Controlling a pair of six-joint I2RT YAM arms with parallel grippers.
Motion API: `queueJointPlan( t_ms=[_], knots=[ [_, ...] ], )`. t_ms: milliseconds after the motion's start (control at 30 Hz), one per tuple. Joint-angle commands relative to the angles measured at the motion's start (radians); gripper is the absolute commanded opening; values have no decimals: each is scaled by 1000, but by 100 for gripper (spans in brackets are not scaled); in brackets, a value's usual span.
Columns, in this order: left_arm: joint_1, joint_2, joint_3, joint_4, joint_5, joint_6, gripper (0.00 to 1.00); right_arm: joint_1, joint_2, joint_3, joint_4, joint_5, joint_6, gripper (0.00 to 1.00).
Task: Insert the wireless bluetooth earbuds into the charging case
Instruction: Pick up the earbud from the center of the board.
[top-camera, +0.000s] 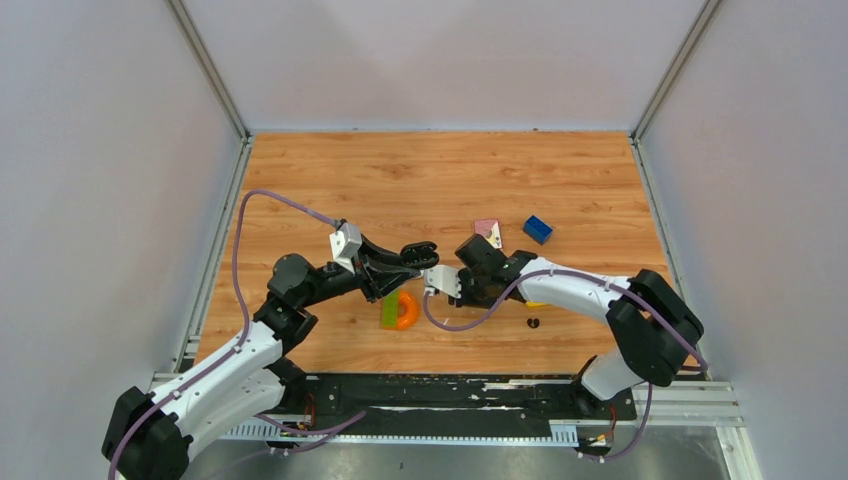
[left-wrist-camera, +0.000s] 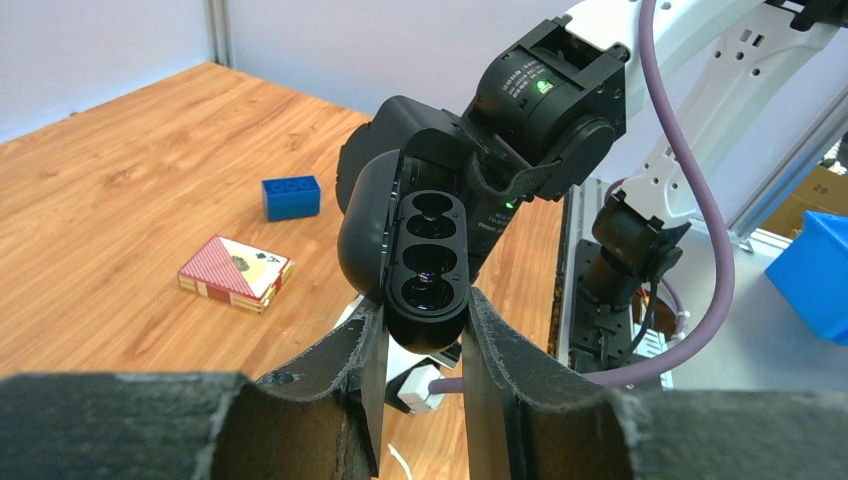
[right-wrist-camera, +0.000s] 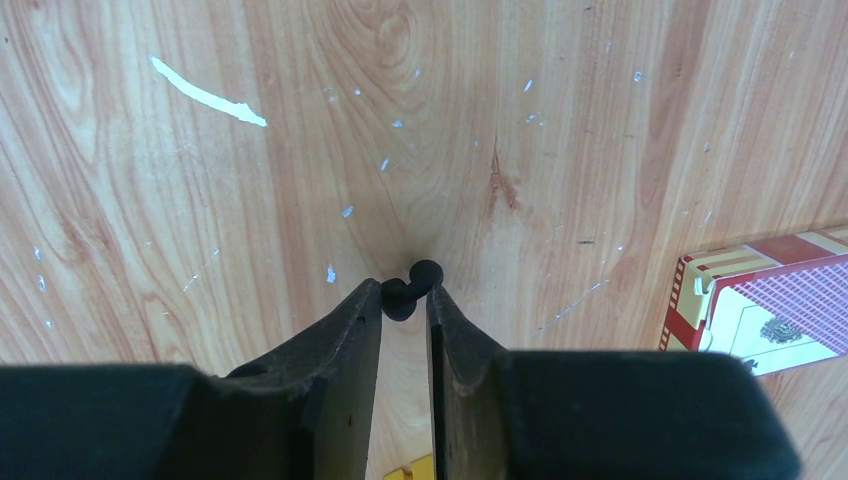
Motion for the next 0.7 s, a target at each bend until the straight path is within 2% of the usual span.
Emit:
queueJointPlan(
  t_ms=[0, 433, 667],
  knots=[
    [7, -6, 16, 17, 12, -5, 0, -21, -4, 35, -5, 35, 27, 24],
    [6, 1, 18, 15, 16, -6, 0, -100, 30, 76, -43, -42, 75, 24],
    [6, 1, 20, 9, 19, -3, 0, -145, 82, 131, -76, -144, 110, 24]
  ],
)
